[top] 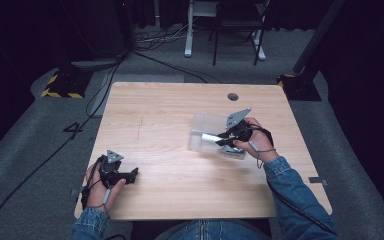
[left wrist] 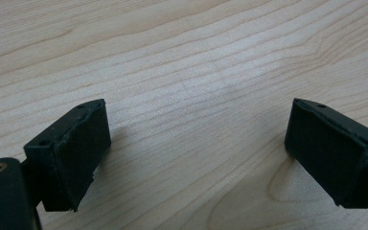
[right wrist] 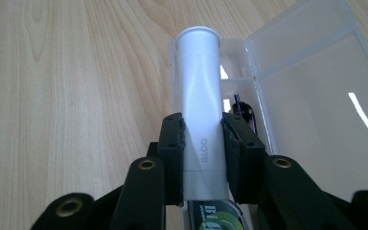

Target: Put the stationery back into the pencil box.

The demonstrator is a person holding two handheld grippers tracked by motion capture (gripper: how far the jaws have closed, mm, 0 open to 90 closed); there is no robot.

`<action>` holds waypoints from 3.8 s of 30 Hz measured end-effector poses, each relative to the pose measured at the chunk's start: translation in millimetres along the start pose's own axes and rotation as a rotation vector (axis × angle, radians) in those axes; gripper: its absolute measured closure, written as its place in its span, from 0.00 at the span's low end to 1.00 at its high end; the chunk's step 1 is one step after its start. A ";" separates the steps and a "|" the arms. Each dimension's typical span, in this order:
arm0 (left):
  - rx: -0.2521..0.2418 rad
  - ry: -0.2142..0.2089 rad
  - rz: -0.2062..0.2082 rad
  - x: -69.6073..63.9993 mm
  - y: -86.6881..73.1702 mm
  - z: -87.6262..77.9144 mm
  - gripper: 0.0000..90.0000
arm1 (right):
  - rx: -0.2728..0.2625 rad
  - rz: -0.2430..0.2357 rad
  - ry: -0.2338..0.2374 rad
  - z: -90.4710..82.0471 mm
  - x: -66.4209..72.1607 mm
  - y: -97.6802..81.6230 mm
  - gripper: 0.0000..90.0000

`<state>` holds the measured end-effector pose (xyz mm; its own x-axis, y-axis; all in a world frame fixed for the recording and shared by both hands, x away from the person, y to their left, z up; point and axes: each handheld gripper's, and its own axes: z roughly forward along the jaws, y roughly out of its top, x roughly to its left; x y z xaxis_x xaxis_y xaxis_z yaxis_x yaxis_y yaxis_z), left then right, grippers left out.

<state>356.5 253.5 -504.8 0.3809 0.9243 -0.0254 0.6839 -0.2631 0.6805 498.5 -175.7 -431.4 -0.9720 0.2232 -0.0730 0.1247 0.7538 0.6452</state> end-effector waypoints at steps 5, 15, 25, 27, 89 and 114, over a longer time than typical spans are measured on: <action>0.000 0.001 0.005 0.4 0.1 0.0 0.10 | 0.017 0.003 0.000 3.5 -2.8 -4.2 0.80; 0.000 0.000 0.000 0.0 0.0 0.0 0.10 | 0.057 0.013 0.008 15.7 -5.9 -12.2 0.80; 0.000 0.000 0.000 0.0 0.0 0.0 0.10 | 0.083 0.014 0.016 24.1 -5.6 -15.0 0.80; 0.000 0.000 0.003 0.2 0.1 0.0 0.10 | 0.085 0.017 0.014 25.3 -5.8 -15.8 0.80; 0.000 0.000 0.004 0.2 0.0 -0.1 0.10 | -0.001 0.028 -0.039 23.5 -19.5 -18.7 0.75; 0.000 0.000 0.004 0.2 0.1 0.0 0.10 | 0.051 0.068 -0.109 16.2 -23.8 -25.5 0.92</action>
<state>356.6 253.7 -504.8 0.3836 0.9232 -0.0229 0.6827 -0.2668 0.6802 521.7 -190.1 -458.5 -0.9341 0.3382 -0.1144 0.2018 0.7643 0.6124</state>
